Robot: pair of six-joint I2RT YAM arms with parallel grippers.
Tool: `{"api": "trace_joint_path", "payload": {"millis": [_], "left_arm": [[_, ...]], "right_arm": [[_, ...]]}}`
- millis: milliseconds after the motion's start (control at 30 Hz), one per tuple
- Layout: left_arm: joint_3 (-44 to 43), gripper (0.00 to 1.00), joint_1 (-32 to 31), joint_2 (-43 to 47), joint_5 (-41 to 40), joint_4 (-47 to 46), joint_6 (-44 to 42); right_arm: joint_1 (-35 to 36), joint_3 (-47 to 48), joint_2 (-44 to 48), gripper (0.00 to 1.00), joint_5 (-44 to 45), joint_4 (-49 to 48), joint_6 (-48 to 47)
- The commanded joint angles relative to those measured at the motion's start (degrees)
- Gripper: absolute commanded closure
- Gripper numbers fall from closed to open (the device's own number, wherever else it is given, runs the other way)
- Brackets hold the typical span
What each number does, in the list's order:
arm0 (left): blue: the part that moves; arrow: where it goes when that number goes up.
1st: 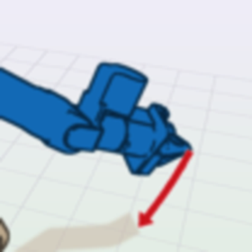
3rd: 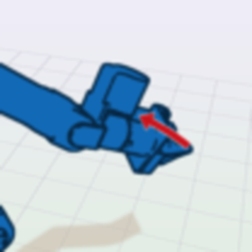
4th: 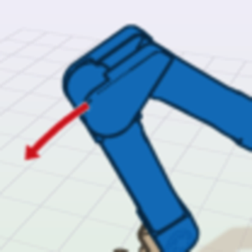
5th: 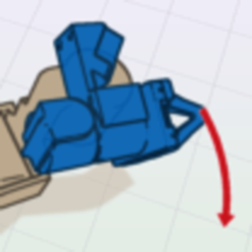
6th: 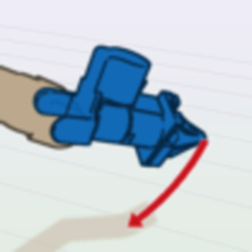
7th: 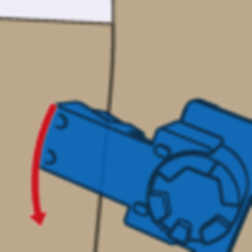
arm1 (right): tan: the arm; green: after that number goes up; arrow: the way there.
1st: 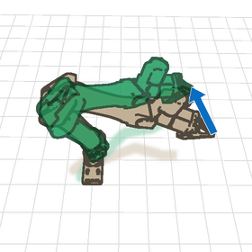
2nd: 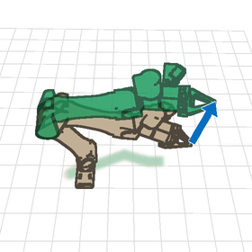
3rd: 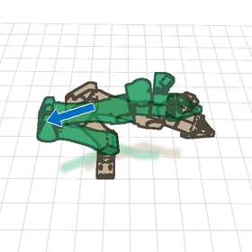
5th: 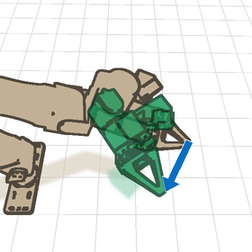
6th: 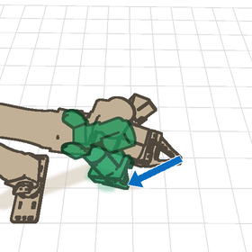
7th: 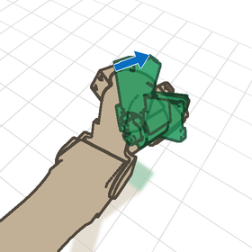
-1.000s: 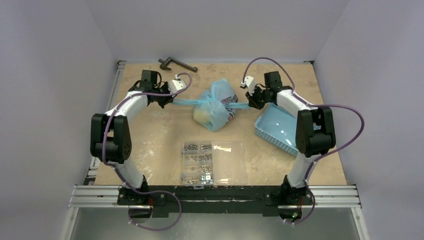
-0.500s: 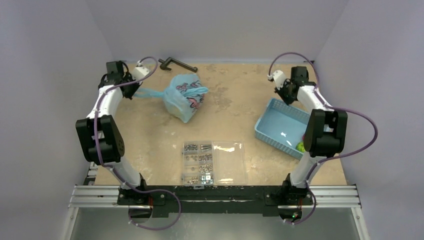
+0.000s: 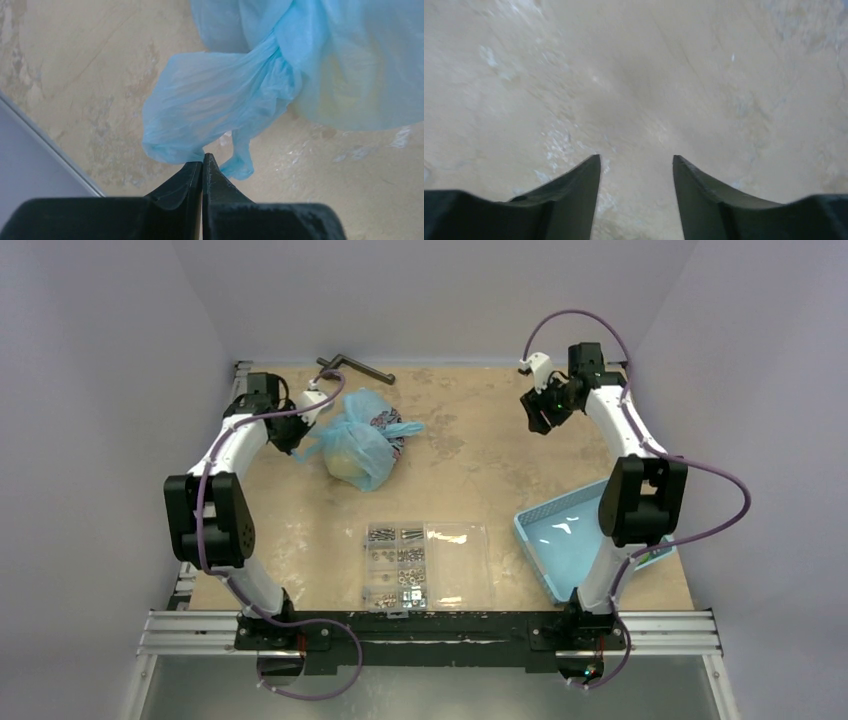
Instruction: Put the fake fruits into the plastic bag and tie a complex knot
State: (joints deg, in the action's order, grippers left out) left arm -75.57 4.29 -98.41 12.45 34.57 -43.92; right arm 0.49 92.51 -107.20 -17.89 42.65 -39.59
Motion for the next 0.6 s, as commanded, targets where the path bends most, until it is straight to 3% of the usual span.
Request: {"api": "trace_joint_path", "payload": {"millis": [0, 133, 267, 567], "left_arm": [[-4.0, 1.00, -3.4, -1.4, 3.3, 0.2, 2.9], [-6.3, 1.00, -5.2, -4.7, 3.1, -0.2, 4.0], [-8.3, 1.00, -5.2, -6.6, 2.6, 0.0, 4.9], [-7.4, 1.00, -5.1, -6.5, 3.7, -0.6, 4.6]], "right_arm": [[5.6, 5.9, -1.8, 0.40, -14.5, 2.4, 3.6], [11.8, 3.9, -3.4, 0.29, -19.5, -7.1, 3.5], [17.7, 8.0, -9.8, 0.29, -19.9, -13.1, 3.2], [25.6, 16.3, -22.5, 0.21, -13.3, -23.5, 3.4]]}}
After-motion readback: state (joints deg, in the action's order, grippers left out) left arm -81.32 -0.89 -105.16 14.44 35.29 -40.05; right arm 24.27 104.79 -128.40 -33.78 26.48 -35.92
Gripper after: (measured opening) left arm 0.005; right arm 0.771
